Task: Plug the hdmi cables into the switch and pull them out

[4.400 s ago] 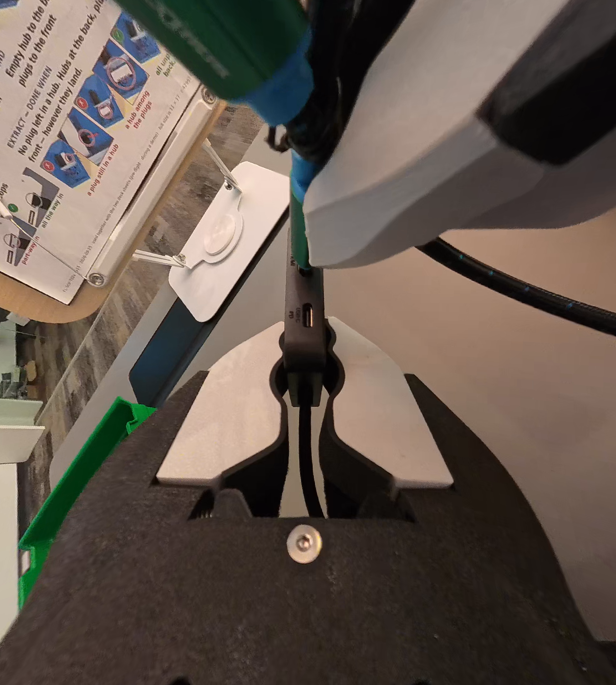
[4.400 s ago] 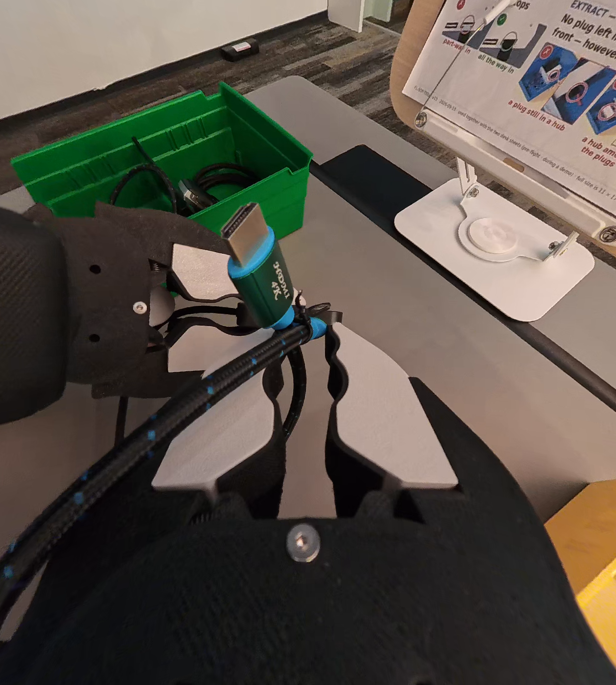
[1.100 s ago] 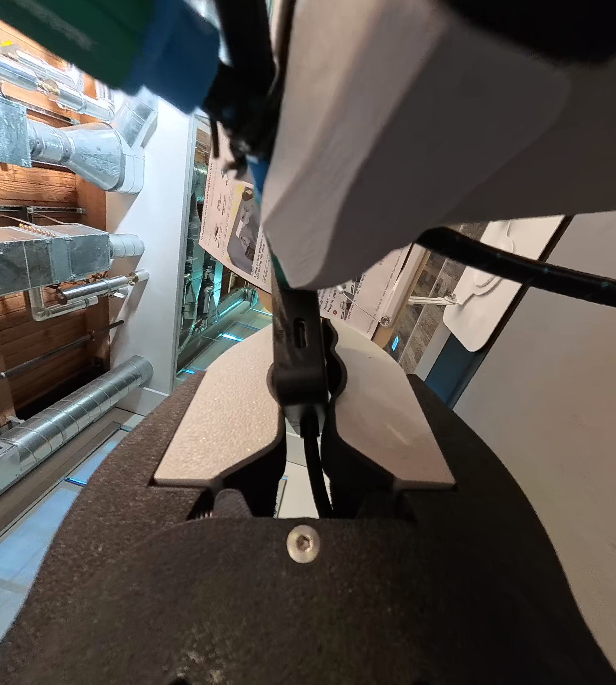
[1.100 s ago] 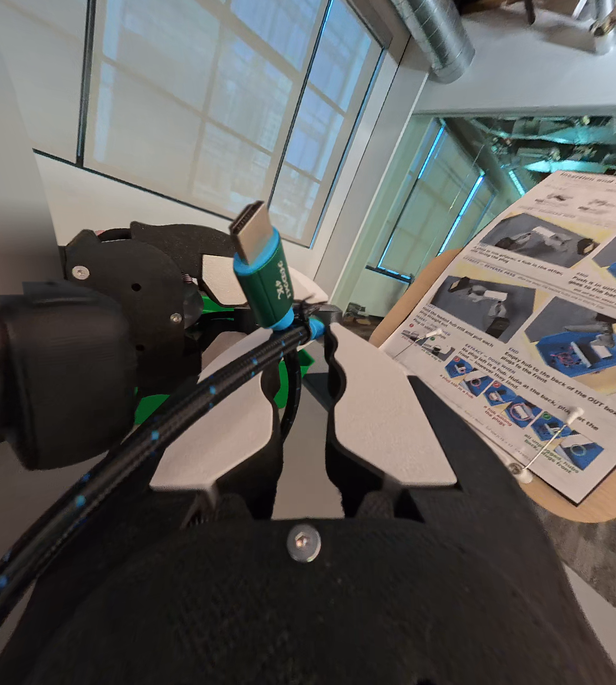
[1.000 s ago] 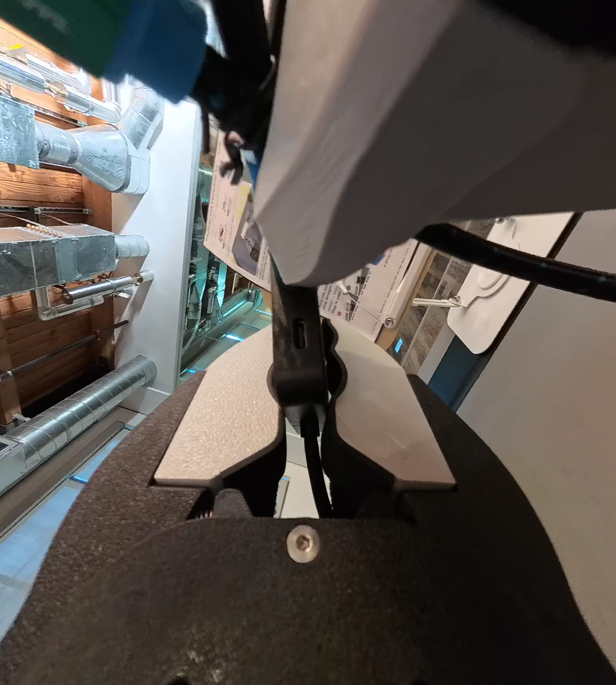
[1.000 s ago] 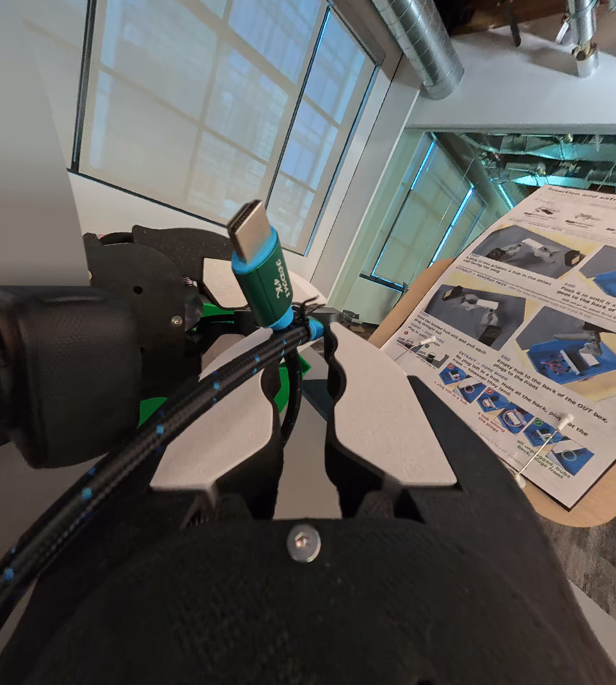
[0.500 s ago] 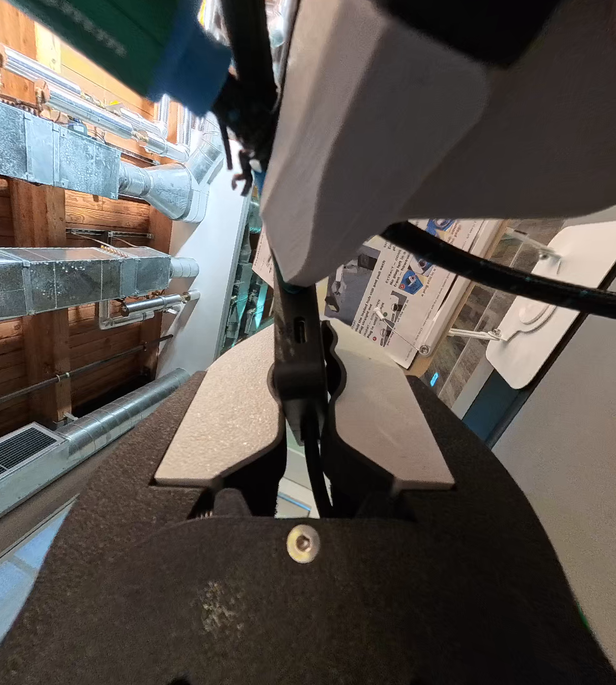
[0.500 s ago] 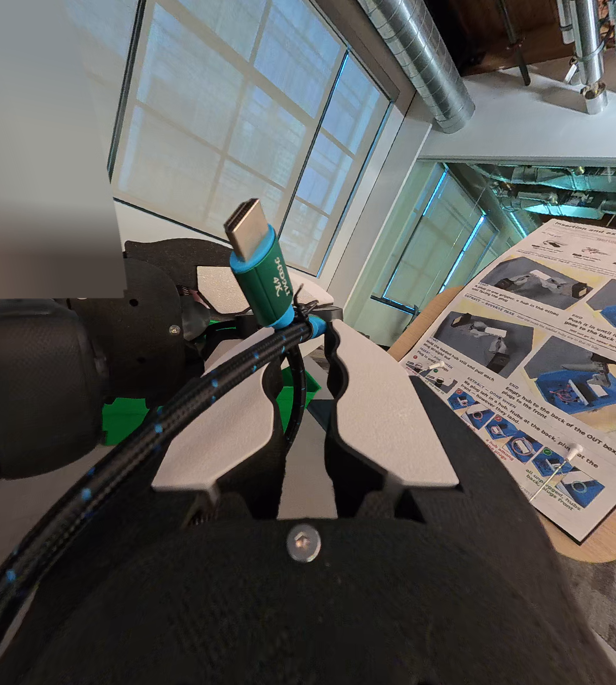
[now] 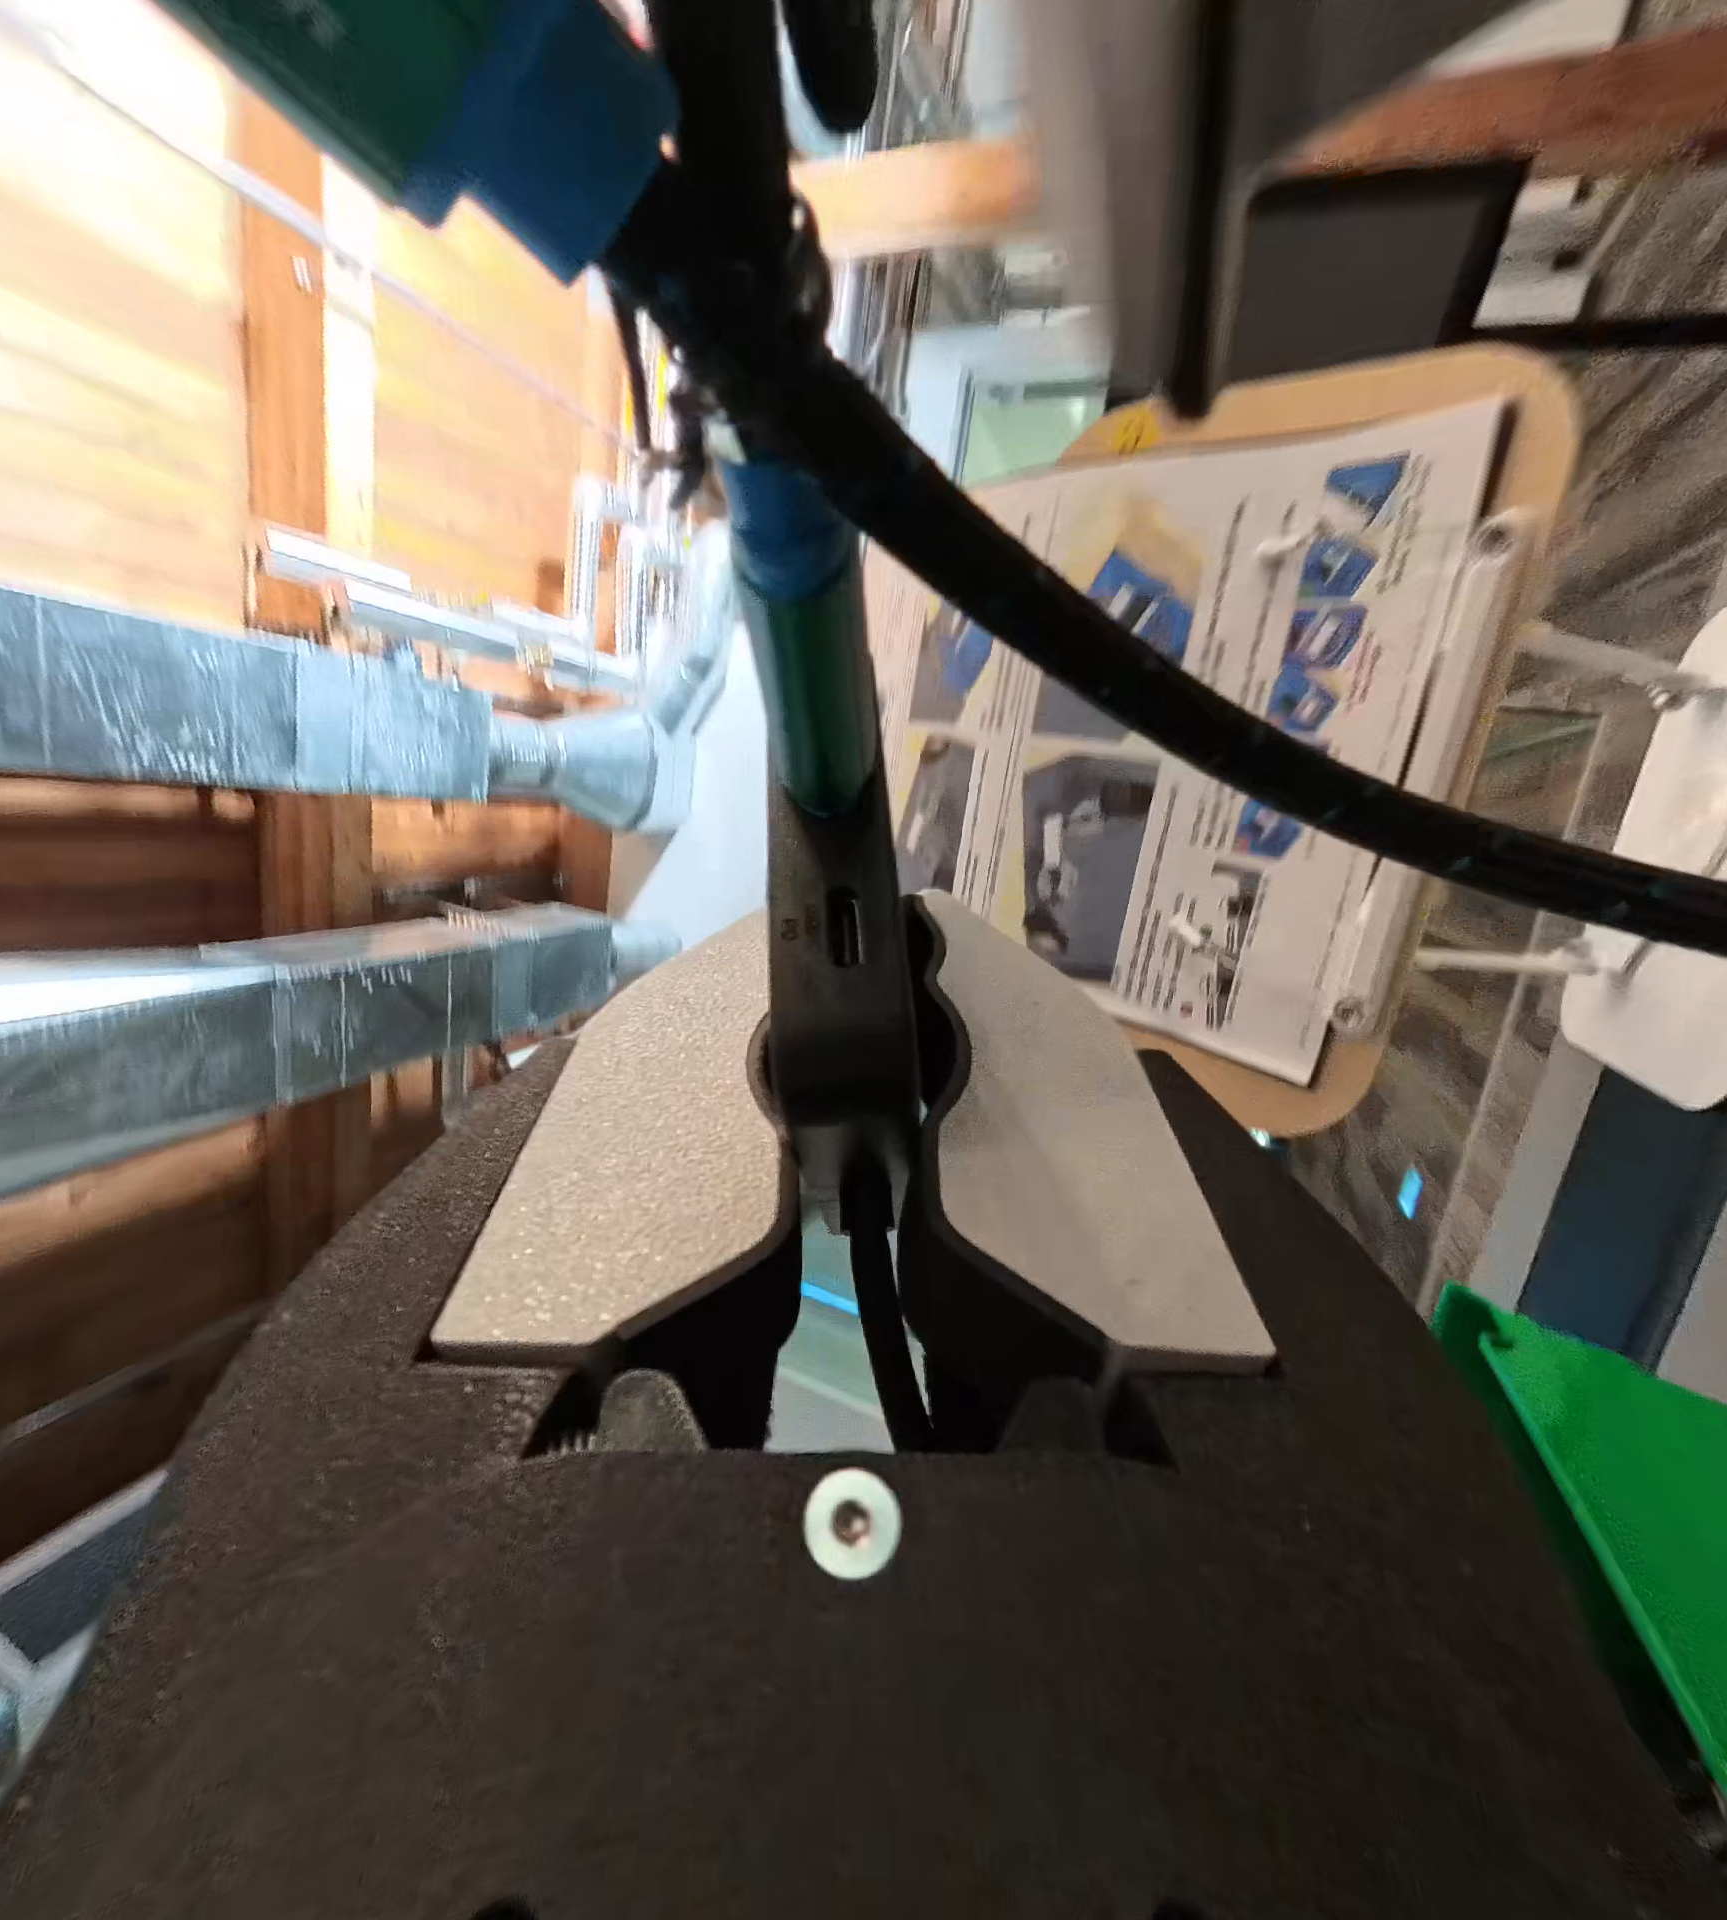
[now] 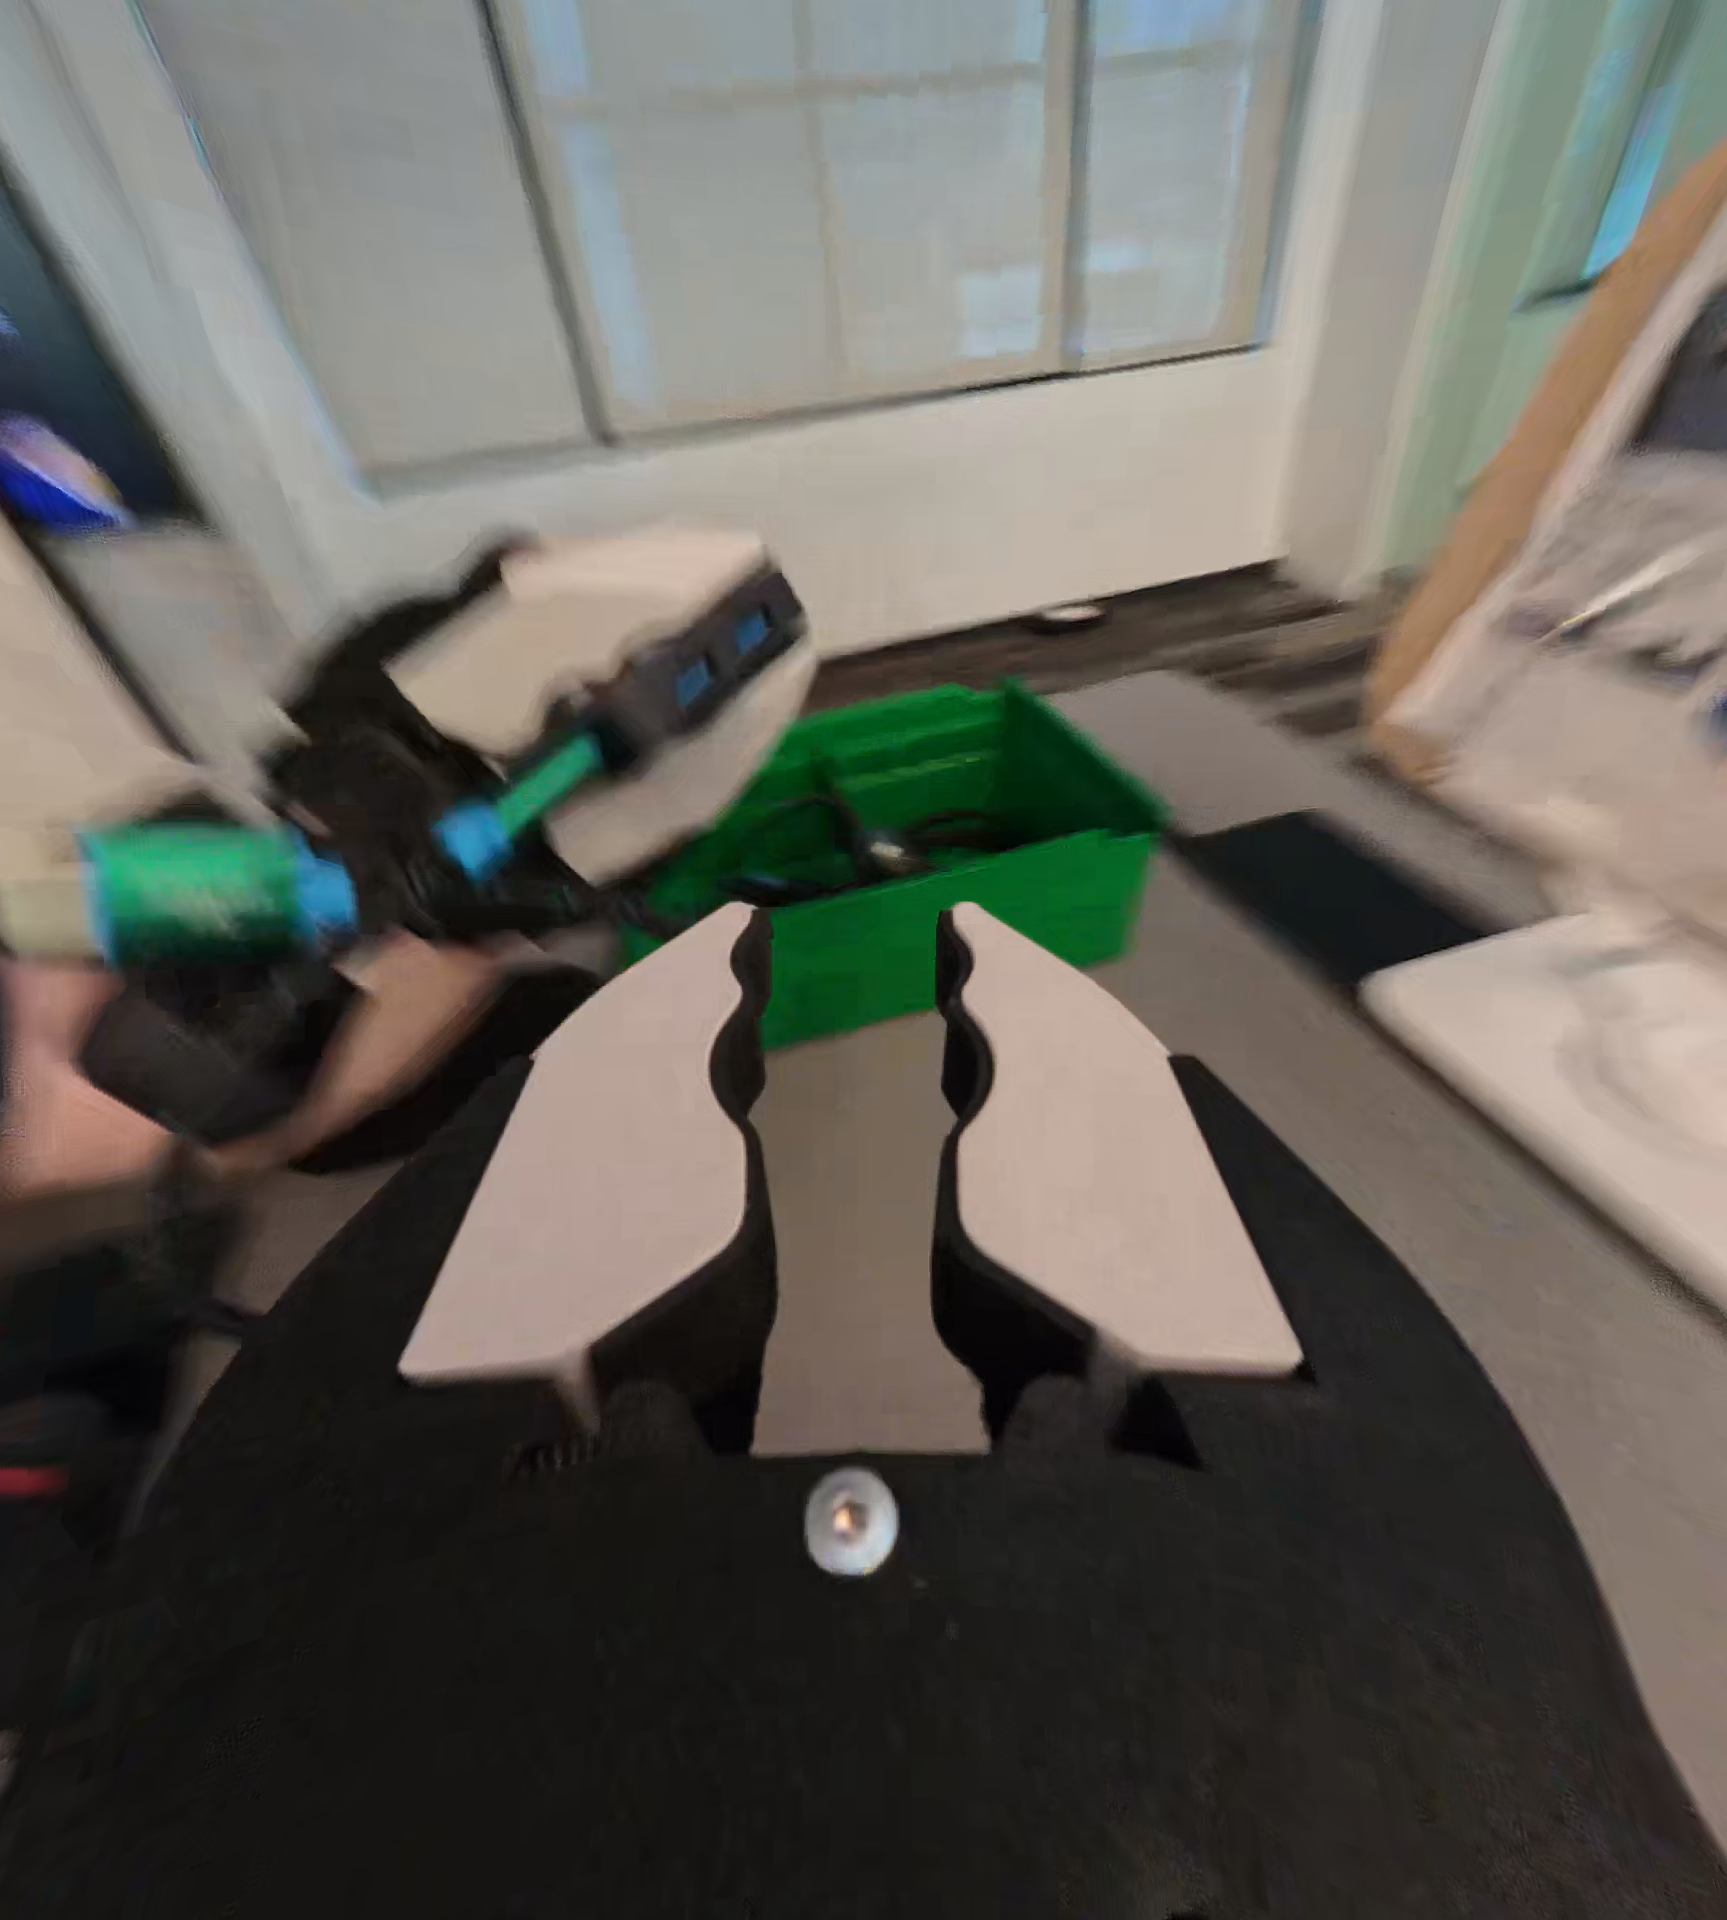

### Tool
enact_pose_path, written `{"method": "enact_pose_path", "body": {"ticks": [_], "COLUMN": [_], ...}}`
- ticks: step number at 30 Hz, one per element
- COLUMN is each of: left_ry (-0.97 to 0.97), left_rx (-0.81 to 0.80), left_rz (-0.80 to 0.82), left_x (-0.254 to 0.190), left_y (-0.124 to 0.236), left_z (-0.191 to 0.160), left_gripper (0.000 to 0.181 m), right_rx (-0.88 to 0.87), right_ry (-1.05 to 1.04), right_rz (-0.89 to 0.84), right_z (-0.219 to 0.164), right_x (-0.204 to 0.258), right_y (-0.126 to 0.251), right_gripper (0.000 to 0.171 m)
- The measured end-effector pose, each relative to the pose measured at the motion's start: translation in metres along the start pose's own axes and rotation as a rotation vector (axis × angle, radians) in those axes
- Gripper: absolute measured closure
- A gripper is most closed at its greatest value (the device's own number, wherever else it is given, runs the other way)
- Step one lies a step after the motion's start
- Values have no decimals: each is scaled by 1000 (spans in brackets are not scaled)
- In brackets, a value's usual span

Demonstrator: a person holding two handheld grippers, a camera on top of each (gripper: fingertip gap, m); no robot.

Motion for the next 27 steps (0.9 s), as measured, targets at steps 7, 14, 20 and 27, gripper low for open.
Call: {"method": "enact_pose_path", "body": {"ticks": [7, 14, 20, 27], "left_ry": [-90, -64, -25, 240], "left_rx": [-148, -187, -136, -41], "left_rz": [-35, -105, -122, -223], "left_x": [-35, -55, -61, -42], "left_y": [12, 19, 15, 7], "left_z": [37, 51, 46, 41], "left_gripper": [165, 165, 152, 147], "right_rx": [-79, 140, 80, -109], "right_ry": [-574, -715, -797, -731], "right_rz": [304, 482, 533, 415], "right_z": [-16, -45, -49, -26], "right_x": [1, 18, 6, -28], "right_y": [-10, -19, -23, 16], "right_gripper": [128, 148, 157, 156]}}
Point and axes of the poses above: each gripper's, where its closed fingertips meet, y back along the fingers, z out of its top, x = y × z across the jaws, the point moved 4 cm from there along y, back along the fingers, and after that the axes turned 12 degrees about z, right-handed, at the moved point
